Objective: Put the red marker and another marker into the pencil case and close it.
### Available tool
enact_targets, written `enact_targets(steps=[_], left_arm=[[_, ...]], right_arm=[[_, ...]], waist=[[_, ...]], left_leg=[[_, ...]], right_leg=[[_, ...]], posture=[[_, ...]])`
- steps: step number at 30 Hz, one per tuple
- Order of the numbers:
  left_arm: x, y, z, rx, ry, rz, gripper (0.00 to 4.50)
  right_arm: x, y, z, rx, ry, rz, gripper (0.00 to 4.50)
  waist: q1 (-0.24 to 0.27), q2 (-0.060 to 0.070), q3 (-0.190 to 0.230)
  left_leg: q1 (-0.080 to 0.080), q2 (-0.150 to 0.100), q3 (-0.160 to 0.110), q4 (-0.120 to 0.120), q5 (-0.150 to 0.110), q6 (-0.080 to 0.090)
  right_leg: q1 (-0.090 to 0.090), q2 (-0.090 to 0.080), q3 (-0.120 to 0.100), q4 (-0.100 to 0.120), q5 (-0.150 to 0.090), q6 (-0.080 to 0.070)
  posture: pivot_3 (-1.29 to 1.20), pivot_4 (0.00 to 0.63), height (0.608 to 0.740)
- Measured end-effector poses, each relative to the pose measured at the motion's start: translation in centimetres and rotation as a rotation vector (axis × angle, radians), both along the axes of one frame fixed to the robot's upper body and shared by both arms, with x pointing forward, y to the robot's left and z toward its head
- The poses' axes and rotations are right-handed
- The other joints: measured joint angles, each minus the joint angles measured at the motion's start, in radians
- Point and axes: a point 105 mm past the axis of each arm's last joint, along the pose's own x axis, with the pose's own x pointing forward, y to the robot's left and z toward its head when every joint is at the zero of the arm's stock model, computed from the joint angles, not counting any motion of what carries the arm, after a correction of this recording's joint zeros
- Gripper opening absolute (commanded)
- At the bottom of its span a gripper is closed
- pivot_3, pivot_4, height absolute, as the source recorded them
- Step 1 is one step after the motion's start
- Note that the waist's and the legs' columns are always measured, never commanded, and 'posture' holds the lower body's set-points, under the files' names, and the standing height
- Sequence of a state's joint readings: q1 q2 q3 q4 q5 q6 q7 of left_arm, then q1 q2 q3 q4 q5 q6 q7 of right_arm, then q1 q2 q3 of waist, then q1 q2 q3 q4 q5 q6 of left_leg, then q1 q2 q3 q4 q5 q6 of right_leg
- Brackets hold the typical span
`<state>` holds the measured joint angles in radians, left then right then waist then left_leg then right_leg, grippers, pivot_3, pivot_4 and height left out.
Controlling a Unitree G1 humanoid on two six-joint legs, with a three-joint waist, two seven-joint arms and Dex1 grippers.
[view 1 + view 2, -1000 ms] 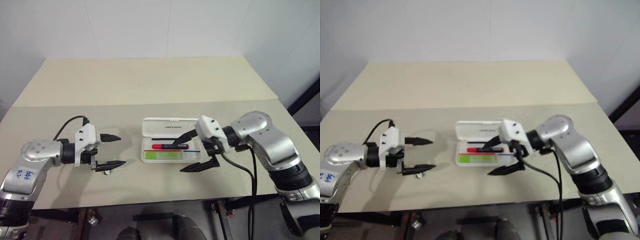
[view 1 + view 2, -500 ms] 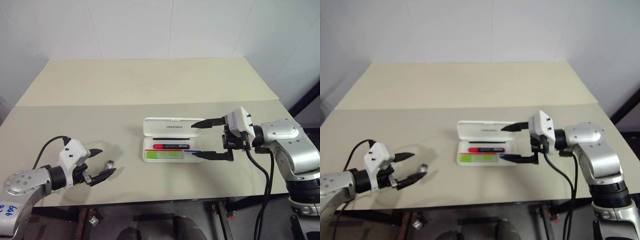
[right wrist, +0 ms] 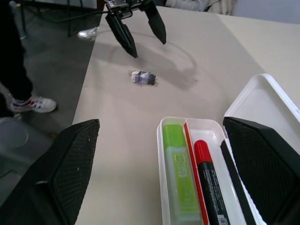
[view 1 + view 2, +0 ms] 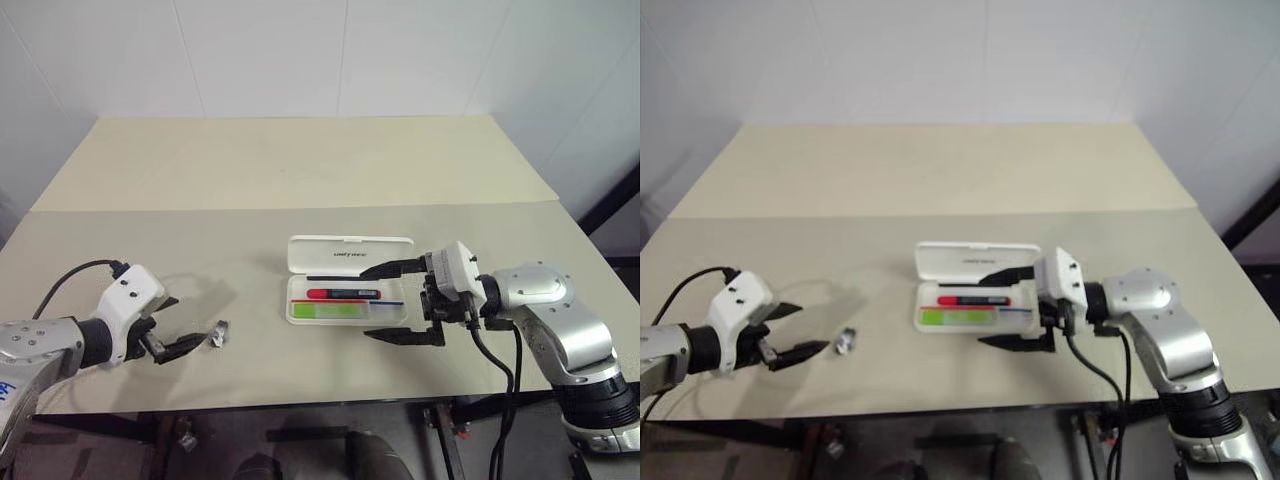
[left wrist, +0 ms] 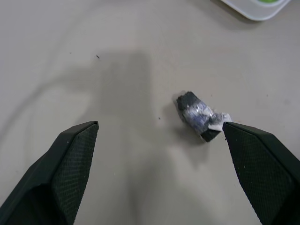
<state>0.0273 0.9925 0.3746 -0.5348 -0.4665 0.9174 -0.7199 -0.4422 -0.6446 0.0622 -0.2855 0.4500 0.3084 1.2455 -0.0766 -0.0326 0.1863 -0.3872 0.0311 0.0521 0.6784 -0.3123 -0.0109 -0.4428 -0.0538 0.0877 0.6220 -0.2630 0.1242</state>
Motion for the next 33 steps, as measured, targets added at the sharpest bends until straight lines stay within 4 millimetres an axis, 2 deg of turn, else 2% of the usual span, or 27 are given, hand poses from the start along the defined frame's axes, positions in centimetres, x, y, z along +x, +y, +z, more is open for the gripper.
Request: enact_targets(steps=[10,15,19,27,33], left_arm=[[0.9,-1.2,-0.3,-0.029,0.078,0.032,4.50],[0.6,-1.0,-1.3,-0.009,0.154,0.081,4.50],[0.6,-0.6,-1.3,0.047,0.179,0.122,4.50],[0.5,-2.9,-1.6,0.051,0.199,0.093,4.50],[0.5,-3.8,-1.6,0.053,0.209,0.091,4.50]], right_arm=[[-0.5,1.3,0.2,0.047,-0.031,-0.012,4.47],[-0.5,1.3,0.3,0.051,-0.032,-0.018,4.47],[-0.5,1.4,0.3,0.059,-0.041,-0.013,4.47],[-0.7,1.8,0.0,0.060,-0.034,0.000,4.47],[-0.6,1.8,0.0,0.064,-0.032,-0.008,4.47]], waist=[[0.000,0.000,0.000],[0.000,-0.001,0.000],[0.001,-0.001,0.000],[0.006,-0.001,0.000],[0.009,-0.001,0.000]], left_leg=[[0.000,0.000,0.000,0.000,0.000,0.000],[0.000,0.000,-0.001,0.000,0.000,0.000],[0.000,0.000,-0.001,0.000,0.000,0.000],[0.000,0.000,-0.001,0.001,0.000,-0.001],[0.000,0.000,-0.001,0.001,0.001,-0.001]], right_leg=[[0.000,0.000,0.000,0.000,0.000,0.000],[0.000,0.001,0.000,0.000,0.000,0.000],[0.000,0.001,0.000,0.000,0.000,0.000],[0.000,0.001,0.000,0.001,0.000,0.000],[0.000,0.002,0.000,0.001,0.000,0.000]], posture=[[0.00,0.150,0.740],[0.00,0.150,0.740],[0.00,0.150,0.740],[0.00,0.150,0.740],[0.00,0.150,0.740]])
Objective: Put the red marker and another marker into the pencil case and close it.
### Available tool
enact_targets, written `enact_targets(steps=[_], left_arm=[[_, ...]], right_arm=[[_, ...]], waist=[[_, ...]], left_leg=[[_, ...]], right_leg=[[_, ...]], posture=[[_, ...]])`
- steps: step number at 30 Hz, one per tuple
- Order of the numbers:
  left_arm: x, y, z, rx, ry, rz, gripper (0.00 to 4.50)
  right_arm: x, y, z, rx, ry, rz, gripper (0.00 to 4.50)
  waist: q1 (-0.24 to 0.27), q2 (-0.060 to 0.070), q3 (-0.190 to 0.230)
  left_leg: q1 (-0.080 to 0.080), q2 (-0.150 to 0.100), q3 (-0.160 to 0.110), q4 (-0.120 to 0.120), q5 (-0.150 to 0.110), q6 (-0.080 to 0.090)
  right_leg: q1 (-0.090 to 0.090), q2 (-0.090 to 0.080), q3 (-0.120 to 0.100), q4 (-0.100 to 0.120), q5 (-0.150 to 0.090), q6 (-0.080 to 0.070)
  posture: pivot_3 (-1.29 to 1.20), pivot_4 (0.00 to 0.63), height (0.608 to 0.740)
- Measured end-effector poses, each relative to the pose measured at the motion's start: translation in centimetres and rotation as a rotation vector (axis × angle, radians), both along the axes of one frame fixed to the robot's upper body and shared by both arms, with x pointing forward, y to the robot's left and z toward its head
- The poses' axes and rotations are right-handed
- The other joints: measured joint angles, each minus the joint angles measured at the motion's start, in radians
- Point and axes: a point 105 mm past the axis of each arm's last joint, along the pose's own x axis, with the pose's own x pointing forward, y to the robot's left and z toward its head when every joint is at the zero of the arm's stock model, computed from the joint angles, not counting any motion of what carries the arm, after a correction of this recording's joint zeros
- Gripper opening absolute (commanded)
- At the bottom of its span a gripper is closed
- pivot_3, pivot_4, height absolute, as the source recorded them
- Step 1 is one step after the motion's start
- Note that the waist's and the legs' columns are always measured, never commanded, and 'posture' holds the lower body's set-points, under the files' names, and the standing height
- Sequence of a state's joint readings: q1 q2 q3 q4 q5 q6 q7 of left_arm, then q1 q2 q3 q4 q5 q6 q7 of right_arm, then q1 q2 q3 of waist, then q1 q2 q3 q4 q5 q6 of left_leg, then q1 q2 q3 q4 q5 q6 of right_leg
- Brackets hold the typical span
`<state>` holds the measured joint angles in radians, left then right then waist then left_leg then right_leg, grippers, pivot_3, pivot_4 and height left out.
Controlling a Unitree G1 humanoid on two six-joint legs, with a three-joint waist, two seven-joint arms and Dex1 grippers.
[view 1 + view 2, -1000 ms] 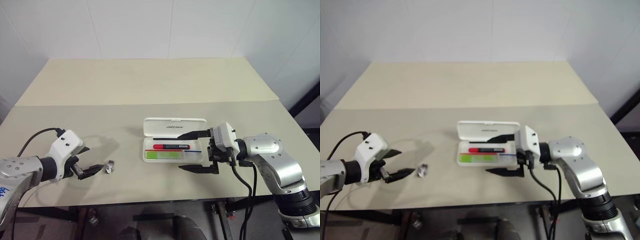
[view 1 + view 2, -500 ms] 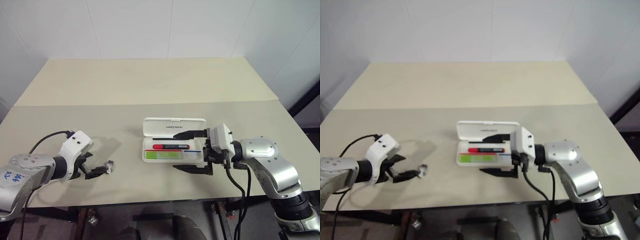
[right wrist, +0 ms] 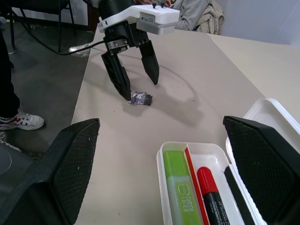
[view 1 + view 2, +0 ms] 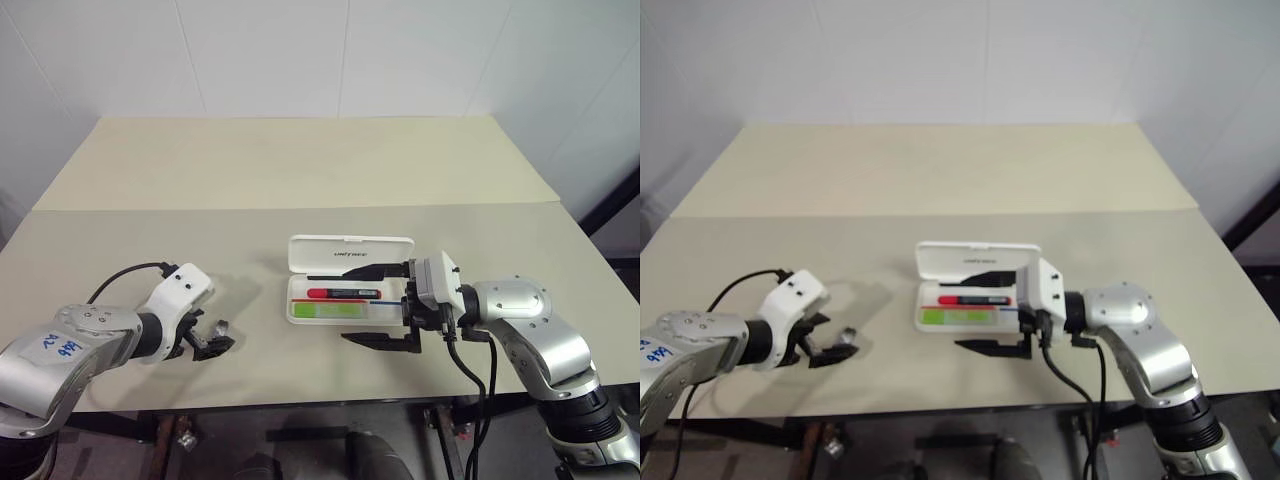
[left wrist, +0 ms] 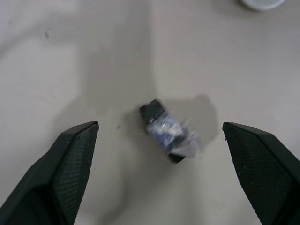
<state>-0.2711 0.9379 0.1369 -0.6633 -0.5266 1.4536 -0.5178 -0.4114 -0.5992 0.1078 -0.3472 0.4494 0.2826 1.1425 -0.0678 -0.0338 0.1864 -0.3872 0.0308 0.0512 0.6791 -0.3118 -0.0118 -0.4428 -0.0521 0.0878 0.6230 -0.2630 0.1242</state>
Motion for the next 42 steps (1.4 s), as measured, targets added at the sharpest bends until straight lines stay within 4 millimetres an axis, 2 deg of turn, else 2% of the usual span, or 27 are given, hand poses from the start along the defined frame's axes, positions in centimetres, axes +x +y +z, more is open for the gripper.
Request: enact_targets(steps=[9,18,23,26,28,34,37,42], left_arm=[[-0.5,0.1,-1.0,0.008,0.057,0.049,4.50],[-0.3,-1.5,-1.4,-0.020,0.058,0.031,4.50],[0.0,-1.5,-1.7,-0.026,0.069,0.040,4.50],[0.3,-1.4,-1.7,-0.029,0.062,0.044,3.90],[0.5,-1.2,-1.7,-0.026,0.054,0.053,3.32],[0.9,-0.9,-1.8,-0.025,0.040,0.068,1.25],[0.9,-0.8,-1.9,-0.025,0.035,0.066,0.37],[0.8,-0.7,-1.9,-0.032,0.030,0.064,0.35]], right_arm=[[0.0,0.0,0.1,0.009,0.001,-0.004,4.47],[-0.6,0.3,0.2,0.034,0.011,-0.002,4.47],[-0.5,0.2,0.3,0.043,0.022,-0.011,4.47],[-0.4,0.2,0.3,0.046,0.022,-0.020,4.50],[-0.4,0.1,0.3,0.046,0.021,-0.026,4.50],[-0.6,0.2,0.6,0.046,0.021,-0.021,4.50],[-0.9,0.2,0.7,0.042,0.026,-0.014,4.50],[-1.0,-0.2,0.6,0.017,0.063,-0.007,4.50]], waist=[[0.013,0.000,0.000],[0.015,0.000,0.000],[0.014,0.000,0.000],[0.015,0.000,0.000],[0.015,0.000,0.000],[0.015,0.000,0.000],[0.015,0.000,0.000],[0.015,0.000,0.000]], left_leg=[[0.000,0.000,0.000,0.001,0.000,0.000],[0.000,0.000,-0.001,0.001,0.000,0.000],[0.000,0.000,-0.001,0.001,0.000,-0.001],[0.000,0.000,-0.001,0.001,0.001,-0.001],[0.000,0.000,-0.001,0.001,0.001,-0.001],[0.000,0.000,-0.002,0.001,0.001,-0.001],[0.000,0.000,-0.002,0.001,0.001,-0.001],[0.001,0.000,-0.002,0.001,0.001,-0.001]], right_leg=[[0.000,0.000,0.000,0.000,0.000,0.000],[0.000,0.000,0.000,0.000,0.000,0.000],[0.001,0.000,0.000,0.001,0.000,0.000],[0.001,0.000,0.000,0.001,0.000,0.000],[0.001,0.000,0.000,0.001,0.000,0.000],[0.001,0.000,0.000,0.000,0.000,0.000],[0.001,0.000,0.000,0.000,0.000,0.000],[0.002,0.000,0.000,0.000,0.000,0.000]], posture=[[0.00,0.150,0.740],[0.00,0.150,0.740],[0.00,0.150,0.740],[0.00,0.150,0.740],[0.00,0.150,0.740],[0.00,0.150,0.740],[0.00,0.150,0.740],[0.00,0.150,0.740]])
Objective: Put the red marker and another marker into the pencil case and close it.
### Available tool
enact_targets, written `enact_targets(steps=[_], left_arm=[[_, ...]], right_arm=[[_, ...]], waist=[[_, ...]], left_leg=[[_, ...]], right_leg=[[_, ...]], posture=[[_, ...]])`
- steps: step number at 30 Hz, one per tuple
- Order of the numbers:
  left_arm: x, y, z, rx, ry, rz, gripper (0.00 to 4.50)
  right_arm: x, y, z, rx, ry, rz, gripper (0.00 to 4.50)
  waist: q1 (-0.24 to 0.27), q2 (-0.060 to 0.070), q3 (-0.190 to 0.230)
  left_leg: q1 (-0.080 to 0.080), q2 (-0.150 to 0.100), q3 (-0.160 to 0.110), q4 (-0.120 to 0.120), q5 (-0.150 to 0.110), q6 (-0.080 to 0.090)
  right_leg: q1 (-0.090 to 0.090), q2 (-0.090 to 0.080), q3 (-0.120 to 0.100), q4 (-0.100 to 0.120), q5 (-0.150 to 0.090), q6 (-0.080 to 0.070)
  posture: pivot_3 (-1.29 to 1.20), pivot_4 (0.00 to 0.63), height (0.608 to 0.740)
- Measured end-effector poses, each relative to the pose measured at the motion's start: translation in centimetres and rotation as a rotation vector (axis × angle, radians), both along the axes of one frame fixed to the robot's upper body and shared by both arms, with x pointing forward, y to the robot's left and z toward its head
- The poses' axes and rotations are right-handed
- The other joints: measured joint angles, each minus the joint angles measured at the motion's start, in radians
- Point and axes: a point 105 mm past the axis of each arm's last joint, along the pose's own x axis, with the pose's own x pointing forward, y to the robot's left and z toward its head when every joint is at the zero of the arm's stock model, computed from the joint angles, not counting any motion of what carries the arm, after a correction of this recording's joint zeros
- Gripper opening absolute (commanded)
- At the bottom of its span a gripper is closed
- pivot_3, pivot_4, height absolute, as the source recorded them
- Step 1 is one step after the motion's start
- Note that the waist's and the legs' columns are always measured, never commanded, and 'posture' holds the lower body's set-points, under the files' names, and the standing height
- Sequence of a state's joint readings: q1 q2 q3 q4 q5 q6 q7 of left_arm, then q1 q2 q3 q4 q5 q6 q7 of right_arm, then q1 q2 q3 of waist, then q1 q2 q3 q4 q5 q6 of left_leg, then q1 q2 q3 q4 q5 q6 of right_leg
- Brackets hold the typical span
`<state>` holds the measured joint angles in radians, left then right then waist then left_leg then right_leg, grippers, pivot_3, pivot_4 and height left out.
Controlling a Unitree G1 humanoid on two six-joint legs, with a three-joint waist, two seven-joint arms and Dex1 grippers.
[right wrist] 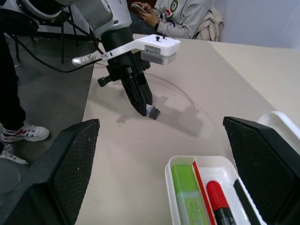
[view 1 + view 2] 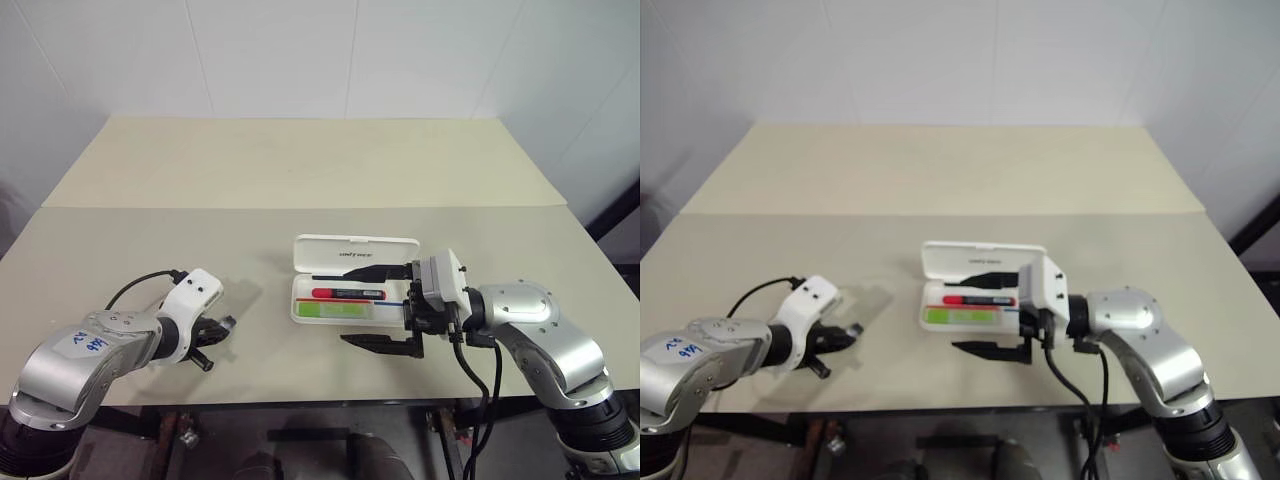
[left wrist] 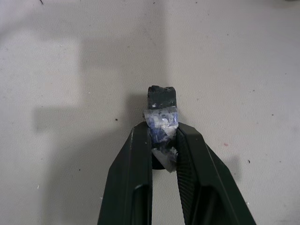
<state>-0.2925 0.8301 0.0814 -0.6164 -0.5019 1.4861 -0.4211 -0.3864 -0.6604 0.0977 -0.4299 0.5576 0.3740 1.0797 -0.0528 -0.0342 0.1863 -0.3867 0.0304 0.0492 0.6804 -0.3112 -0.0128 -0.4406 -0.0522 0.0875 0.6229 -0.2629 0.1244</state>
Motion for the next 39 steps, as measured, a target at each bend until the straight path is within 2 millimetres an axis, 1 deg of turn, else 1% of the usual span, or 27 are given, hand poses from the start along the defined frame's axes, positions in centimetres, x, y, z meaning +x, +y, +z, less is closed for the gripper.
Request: enact_targets(steps=[4,9,12,15,17,20,23,27,31,33,39], left_arm=[[0.1,-0.4,0.2,-0.021,-0.011,-0.031,0.35],[0.8,-0.3,1.3,-0.044,-0.056,-0.093,0.35],[1.4,-0.1,2.8,-0.070,-0.114,-0.193,0.35],[1.9,-0.1,4.2,-0.107,-0.172,-0.295,0.35],[1.8,-0.2,5.0,-0.114,-0.201,-0.391,0.35],[1.4,-0.2,5.8,-0.120,-0.225,-0.525,0.35],[0.9,-0.5,6.0,-0.150,-0.221,-0.657,0.35],[0.5,-1.0,6.6,-0.161,-0.226,-0.792,0.35],[1.0,-1.9,7.5,-0.150,-0.255,-0.909,0.35],[1.5,-3.1,7.8,-0.151,-0.281,-0.964,0.35],[2.4,-6.6,7.1,-0.181,-0.274,-1.044,0.35]], right_arm=[[-0.1,-0.7,0.3,-0.011,-0.001,0.007,4.50],[-0.2,-1.0,0.2,-0.032,0.004,0.024,4.50],[0.1,-1.8,0.0,-0.065,0.010,0.015,4.50],[0.2,-2.4,0.3,-0.078,-0.004,0.006,4.50],[0.3,-2.8,0.3,-0.094,-0.012,0.003,4.50],[0.7,-3.7,0.3,-0.111,-0.004,-0.025,4.50],[1.2,-5.0,0.1,-0.138,-0.003,-0.076,4.50],[1.5,-6.5,-0.4,-0.146,0.014,-0.134,4.50],[1.8,-8.4,-1.2,-0.161,0.037,-0.216,4.50],[1.9,-9.2,-1.5,-0.166,0.050,-0.254,4.50],[2.1,-11.1,-2.6,-0.184,0.062,-0.338,4.50]], waist=[[0.001,0.000,0.000],[0.001,0.000,0.000],[0.000,0.000,0.000],[0.001,0.000,0.000],[0.000,0.000,0.000],[0.001,0.000,0.000],[0.001,0.000,0.000],[0.007,0.000,0.001],[0.017,0.000,0.001],[0.024,0.000,0.001],[0.025,0.000,0.001]], left_leg=[[0.000,0.000,0.000,0.000,0.000,0.000],[0.000,0.000,0.000,0.000,0.000,0.000],[0.000,0.000,0.000,0.000,0.000,0.000],[0.000,0.000,0.001,-0.001,0.000,0.000],[-0.001,0.000,0.002,-0.001,0.000,0.000],[-0.001,0.000,0.007,-0.002,0.000,0.000],[-0.001,0.000,0.010,-0.002,0.000,0.001],[-0.001,0.000,0.010,-0.001,0.000,0.001],[-0.001,0.000,0.011,0.000,0.000,0.001],[-0.001,0.000,0.010,0.001,0.000,0.001],[-0.001,0.001,0.010,0.001,0.000,0.001]], right_leg=[[0.000,0.000,0.000,0.000,0.000,0.000],[0.000,0.000,-0.001,-0.001,0.000,0.000],[0.000,0.000,-0.001,-0.002,0.000,0.000],[0.000,0.000,-0.001,-0.002,0.000,-0.001],[0.000,0.000,-0.001,-0.003,0.000,-0.001],[0.000,0.000,-0.002,-0.003,-0.001,-0.001],[0.000,0.000,-0.002,-0.003,-0.001,-0.002],[0.000,0.000,-0.001,-0.003,-0.001,-0.001],[0.000,0.001,0.000,-0.002,0.000,-0.001],[0.000,0.003,0.001,-0.003,0.000,0.000],[0.000,0.005,0.003,-0.002,0.001,0.001]], posture=[[0.00,0.150,0.740],[0.00,0.150,0.740],[0.00,0.150,0.740],[0.00,0.150,0.740],[0.00,0.150,0.740],[0.00,0.150,0.740],[0.00,0.150,0.740],[0.00,0.150,0.740],[0.00,0.150,0.740],[0.00,0.150,0.740],[0.00,0.150,0.740]])
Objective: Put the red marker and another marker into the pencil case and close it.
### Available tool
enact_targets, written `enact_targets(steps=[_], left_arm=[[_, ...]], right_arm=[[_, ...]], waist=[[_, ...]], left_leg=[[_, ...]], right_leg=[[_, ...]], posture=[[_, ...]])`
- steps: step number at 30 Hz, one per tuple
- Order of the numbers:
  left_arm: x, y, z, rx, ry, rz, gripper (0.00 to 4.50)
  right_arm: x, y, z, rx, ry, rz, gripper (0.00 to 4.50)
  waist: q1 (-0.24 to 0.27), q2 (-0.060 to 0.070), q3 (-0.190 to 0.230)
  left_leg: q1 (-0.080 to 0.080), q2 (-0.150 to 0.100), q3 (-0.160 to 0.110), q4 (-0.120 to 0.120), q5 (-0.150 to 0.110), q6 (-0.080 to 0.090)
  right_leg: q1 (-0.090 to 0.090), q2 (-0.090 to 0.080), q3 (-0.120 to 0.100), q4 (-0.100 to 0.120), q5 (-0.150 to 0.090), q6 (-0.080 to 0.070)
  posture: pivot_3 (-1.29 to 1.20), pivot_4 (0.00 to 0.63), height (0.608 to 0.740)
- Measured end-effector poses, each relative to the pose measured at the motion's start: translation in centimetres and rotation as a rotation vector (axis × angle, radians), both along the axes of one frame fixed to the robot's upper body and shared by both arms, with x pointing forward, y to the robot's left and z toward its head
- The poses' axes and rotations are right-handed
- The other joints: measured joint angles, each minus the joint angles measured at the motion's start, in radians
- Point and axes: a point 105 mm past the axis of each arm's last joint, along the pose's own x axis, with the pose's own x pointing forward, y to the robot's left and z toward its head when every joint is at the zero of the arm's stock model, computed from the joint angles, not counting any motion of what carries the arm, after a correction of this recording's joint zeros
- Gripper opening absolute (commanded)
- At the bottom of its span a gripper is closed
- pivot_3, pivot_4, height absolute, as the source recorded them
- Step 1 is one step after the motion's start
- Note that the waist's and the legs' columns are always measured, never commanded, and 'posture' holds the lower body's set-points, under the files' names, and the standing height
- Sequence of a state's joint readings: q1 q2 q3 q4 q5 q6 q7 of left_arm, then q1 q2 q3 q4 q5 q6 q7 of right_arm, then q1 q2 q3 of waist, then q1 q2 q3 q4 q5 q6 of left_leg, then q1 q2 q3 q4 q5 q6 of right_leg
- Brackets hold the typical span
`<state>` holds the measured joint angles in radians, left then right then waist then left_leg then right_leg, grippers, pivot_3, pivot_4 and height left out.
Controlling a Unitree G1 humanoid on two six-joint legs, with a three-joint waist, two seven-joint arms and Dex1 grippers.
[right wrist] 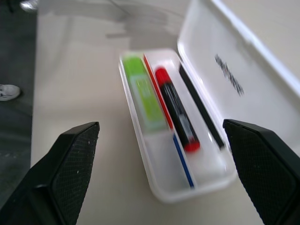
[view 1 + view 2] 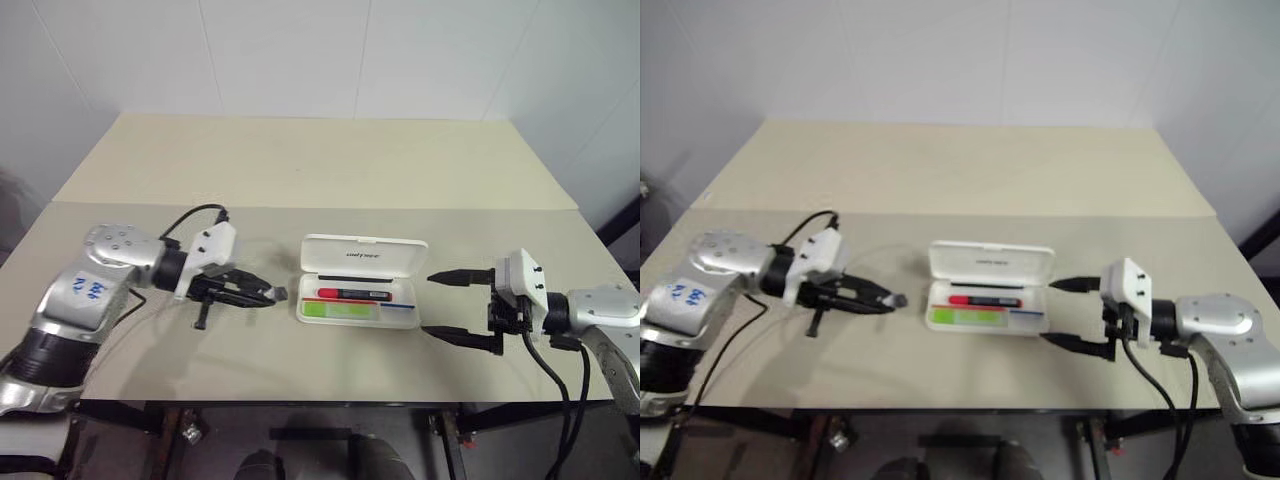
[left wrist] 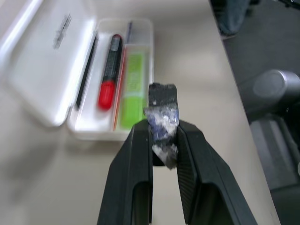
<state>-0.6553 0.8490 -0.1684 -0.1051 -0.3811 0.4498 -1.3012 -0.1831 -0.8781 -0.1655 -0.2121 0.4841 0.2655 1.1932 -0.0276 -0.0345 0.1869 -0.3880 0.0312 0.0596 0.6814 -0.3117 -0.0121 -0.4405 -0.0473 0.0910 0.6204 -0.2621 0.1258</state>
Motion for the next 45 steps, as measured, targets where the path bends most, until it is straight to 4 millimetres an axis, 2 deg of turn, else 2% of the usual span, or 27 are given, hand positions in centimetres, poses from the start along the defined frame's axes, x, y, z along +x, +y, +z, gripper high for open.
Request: enact_targets(steps=[5,14,18,23,37,45], left_arm=[[0.5,-2.5,-0.6,-0.017,-0.001,-0.022,0.35],[2.2,-6.4,-2.7,-0.022,0.024,0.016,0.35],[3.0,-8.5,-2.5,-0.032,0.015,0.013,0.35],[3.5,-10.3,-2.6,-0.031,0.015,-0.003,0.35],[2.8,-14.2,-3.9,-0.026,0.028,-0.102,0.35],[3.0,-15.3,-4.9,-0.019,0.032,-0.111,0.35]], right_arm=[[-0.1,-0.6,-0.6,-0.005,0.010,-0.035,4.50],[-0.2,-0.5,0.3,-0.007,-0.034,-0.054,4.50],[-0.4,-0.2,0.3,-0.006,-0.034,-0.060,4.50],[-0.6,0.2,0.4,-0.003,-0.036,-0.062,4.50],[-0.6,0.6,0.7,0.006,-0.046,-0.085,4.50],[-0.5,0.8,1.0,0.016,-0.049,-0.095,4.50]], waist=[[-0.002,0.000,0.000],[0.000,0.000,0.000],[0.001,0.000,0.000],[0.001,0.000,0.000],[0.002,0.000,0.000],[0.001,0.000,0.000]], left_leg=[[0.001,0.000,0.000,0.000,0.000,0.000],[0.001,0.000,0.000,0.002,0.000,0.000],[0.001,0.000,0.000,0.002,0.000,0.000],[0.001,0.000,0.000,0.002,0.000,0.000],[0.001,0.000,0.000,0.002,0.000,0.000],[0.001,0.000,0.000,0.002,0.000,0.000]], right_leg=[[0.000,0.001,0.001,0.001,0.000,0.000],[0.001,0.001,0.002,0.001,0.001,0.002],[0.001,0.001,0.002,0.000,0.001,0.002],[0.001,0.001,0.002,0.001,0.001,0.002],[0.001,0.001,0.002,0.000,0.001,0.002],[0.001,0.001,0.003,0.000,0.001,0.002]], posture=[[0.00,0.150,0.740],[0.00,0.150,0.740],[0.00,0.150,0.740],[0.00,0.150,0.740],[0.00,0.150,0.740],[0.00,0.150,0.740]])
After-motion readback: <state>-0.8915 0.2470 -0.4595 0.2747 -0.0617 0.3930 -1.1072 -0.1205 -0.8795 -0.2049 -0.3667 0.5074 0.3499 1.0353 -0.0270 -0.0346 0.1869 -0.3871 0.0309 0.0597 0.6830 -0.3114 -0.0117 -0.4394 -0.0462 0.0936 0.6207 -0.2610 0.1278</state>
